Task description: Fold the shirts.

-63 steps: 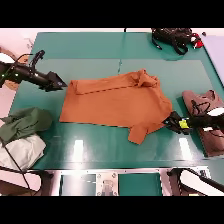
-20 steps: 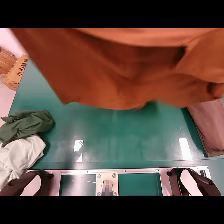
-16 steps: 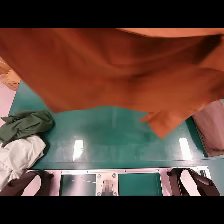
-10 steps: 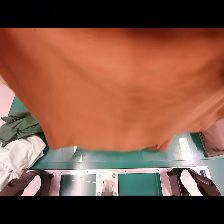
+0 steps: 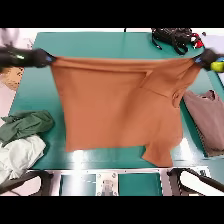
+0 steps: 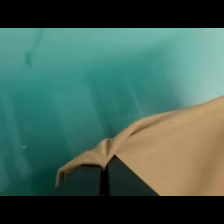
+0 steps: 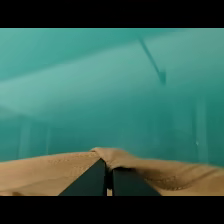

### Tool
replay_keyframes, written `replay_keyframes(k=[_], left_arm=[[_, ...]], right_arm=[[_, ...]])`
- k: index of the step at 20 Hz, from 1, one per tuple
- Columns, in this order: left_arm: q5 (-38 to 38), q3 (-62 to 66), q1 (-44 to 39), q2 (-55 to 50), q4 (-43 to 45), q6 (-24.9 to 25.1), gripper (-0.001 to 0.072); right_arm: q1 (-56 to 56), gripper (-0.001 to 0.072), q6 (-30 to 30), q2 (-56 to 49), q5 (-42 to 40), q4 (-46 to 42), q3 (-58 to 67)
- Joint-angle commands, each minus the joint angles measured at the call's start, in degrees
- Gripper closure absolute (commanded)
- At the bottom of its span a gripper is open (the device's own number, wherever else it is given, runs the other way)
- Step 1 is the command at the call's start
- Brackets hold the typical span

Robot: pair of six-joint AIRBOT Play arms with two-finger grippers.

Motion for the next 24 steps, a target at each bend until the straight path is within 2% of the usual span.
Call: replay_keyframes(k=[1, 4, 8, 11, 16, 18, 20, 24], left_arm=[[11.5, -2.4, -3.4, -12.7, -0.9, 0.9, 0.0688], [18.8, -2.3, -3.4, -17.5, -2.7, 0.4, 0.0688], [20.9, 3.7, -3.4, -20.6, -2.8, 0.5, 0.0688], [20.9, 9.5, -3.4, -23.1, -2.8, 0.4, 0.0688], [21.3, 13.0, -3.4, -24.8, -1.0, 0.1, 0.0688], [19.1, 13.0, -3.4, -24.8, 3.4, -2.7, 0.0688], [14.4, 13.0, -3.4, -25.5, 8.2, -4.9, 0.0688], [4.5, 10.0, -4.1, -27.9, 10.5, -5.7, 0.0688]], right_arm=[[2.1, 0.0693, -1.3, -13.9, -7.9, 0.7, -1.5], [2.0, 0.0694, -1.3, -24.3, -7.9, 0.8, 6.6], [2.1, 0.0693, -1.2, -32.7, -7.9, 2.8, 19.5], [2.2, 0.0693, -1.0, -35.7, -7.9, 3.3, 26.2], [2.1, 0.0693, -1.1, -36.5, -9.4, 3.6, 26.9], [2.0, 0.0693, -1.1, -36.5, -7.2, 0.2, 26.6], [2.0, 0.0694, -1.0, -36.5, -1.7, -6.4, 26.6], [2.1, 0.0694, -0.6, -36.5, 11.1, -18.4, 26.5]])
